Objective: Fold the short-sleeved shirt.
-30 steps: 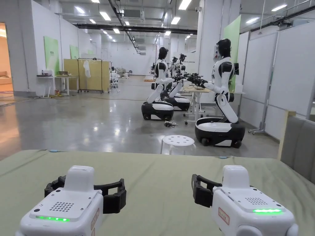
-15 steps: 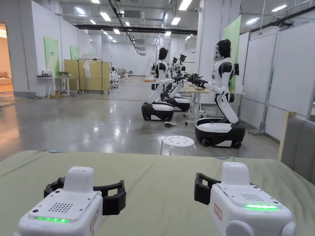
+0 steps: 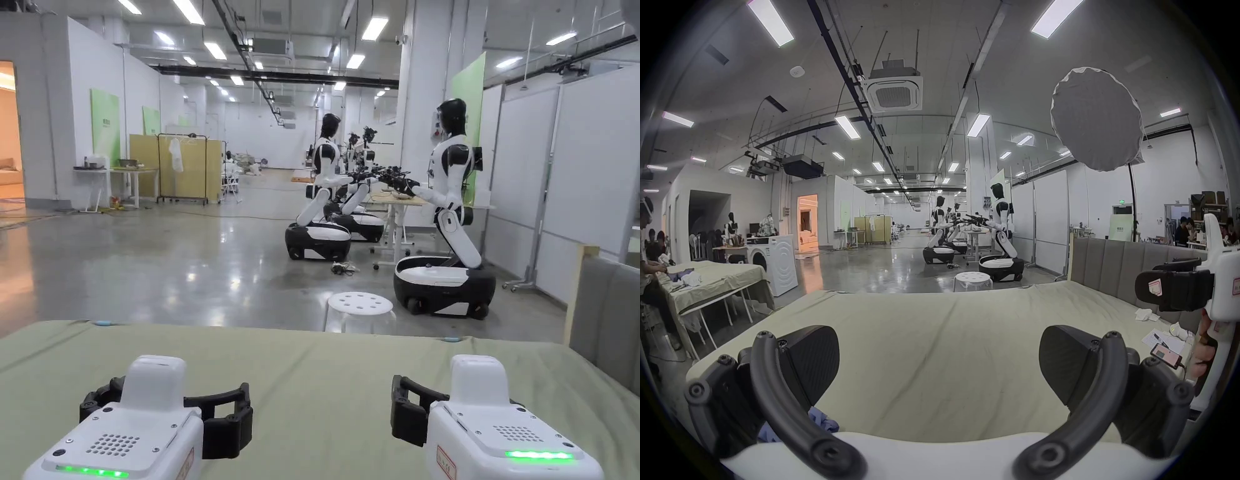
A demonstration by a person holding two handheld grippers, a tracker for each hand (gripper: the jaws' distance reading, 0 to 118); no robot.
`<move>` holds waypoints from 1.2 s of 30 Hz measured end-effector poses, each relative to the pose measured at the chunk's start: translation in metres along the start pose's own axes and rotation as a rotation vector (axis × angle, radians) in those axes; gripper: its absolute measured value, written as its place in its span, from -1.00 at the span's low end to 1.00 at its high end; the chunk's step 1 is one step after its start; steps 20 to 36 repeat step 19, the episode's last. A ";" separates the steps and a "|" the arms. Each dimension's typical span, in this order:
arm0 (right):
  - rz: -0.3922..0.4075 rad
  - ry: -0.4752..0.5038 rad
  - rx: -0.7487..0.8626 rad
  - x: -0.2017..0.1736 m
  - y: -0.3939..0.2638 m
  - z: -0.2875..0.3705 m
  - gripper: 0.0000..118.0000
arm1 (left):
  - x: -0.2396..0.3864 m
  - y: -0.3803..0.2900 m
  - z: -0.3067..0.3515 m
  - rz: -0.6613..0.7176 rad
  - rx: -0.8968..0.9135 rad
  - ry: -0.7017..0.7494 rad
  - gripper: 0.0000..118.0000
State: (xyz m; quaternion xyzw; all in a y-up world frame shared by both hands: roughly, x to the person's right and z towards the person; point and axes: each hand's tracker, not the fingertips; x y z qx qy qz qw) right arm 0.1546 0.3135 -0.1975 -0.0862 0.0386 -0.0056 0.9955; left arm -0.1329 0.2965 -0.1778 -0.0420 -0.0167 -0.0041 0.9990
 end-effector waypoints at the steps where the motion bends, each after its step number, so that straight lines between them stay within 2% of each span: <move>1: 0.004 0.000 -0.004 -0.001 -0.001 -0.001 0.44 | 0.000 0.000 0.000 0.003 -0.001 -0.005 1.00; 11: 0.038 0.011 0.020 -0.008 -0.005 0.004 0.44 | 0.004 -0.005 0.002 -0.002 -0.013 -0.011 1.00; 17: 0.016 -0.014 0.028 -0.008 -0.001 0.003 0.44 | 0.006 -0.004 0.004 0.000 -0.008 -0.012 1.00; 36: 0.015 0.003 0.034 -0.005 -0.001 0.006 0.44 | 0.007 -0.004 0.005 -0.008 -0.006 -0.005 1.00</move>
